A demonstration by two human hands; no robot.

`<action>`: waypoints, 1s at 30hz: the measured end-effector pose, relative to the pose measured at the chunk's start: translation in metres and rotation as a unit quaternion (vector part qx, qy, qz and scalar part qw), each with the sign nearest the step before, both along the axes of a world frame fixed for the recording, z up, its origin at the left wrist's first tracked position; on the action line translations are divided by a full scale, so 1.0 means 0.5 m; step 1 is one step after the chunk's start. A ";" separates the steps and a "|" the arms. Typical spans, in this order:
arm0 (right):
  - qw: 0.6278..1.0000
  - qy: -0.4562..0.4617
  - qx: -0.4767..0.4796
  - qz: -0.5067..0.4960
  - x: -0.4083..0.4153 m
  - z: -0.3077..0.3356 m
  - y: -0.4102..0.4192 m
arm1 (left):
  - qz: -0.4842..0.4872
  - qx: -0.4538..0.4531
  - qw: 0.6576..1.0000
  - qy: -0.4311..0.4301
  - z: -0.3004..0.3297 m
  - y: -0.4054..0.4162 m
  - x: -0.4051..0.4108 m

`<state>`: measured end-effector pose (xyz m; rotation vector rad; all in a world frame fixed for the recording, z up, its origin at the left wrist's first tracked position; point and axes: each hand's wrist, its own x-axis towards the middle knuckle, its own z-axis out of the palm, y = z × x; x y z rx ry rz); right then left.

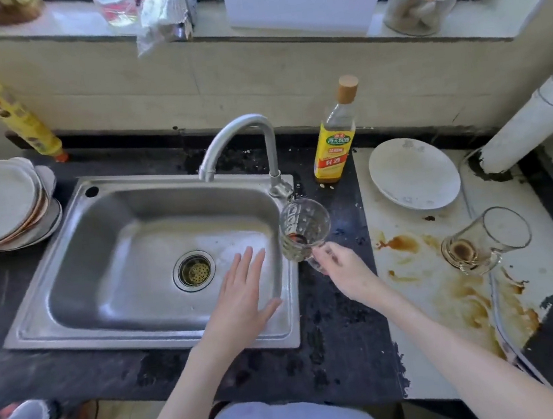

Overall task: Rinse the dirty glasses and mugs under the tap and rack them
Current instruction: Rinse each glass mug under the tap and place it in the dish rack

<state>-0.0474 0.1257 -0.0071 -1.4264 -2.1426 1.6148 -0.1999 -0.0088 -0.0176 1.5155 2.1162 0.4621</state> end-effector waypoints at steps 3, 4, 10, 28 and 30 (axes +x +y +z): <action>0.999 0.002 -0.013 0.048 -0.079 -0.010 -0.035 | 0.006 0.038 0.998 -0.054 0.004 -0.004 -0.081; 0.997 0.002 -0.019 0.069 -0.103 -0.009 -0.048 | 0.016 0.053 0.993 -0.101 0.005 -0.005 -0.106; 0.992 0.025 -0.075 0.099 -0.258 -0.011 -0.118 | 0.063 0.072 0.938 -0.333 -0.012 -0.020 -0.273; 0.945 -0.143 0.272 -0.115 -0.285 -0.133 0.177 | 0.132 0.088 0.939 -0.305 -0.153 0.091 -0.283; 0.938 -0.097 0.299 -0.145 -0.285 -0.145 0.172 | 0.134 0.090 0.942 -0.294 -0.160 0.097 -0.277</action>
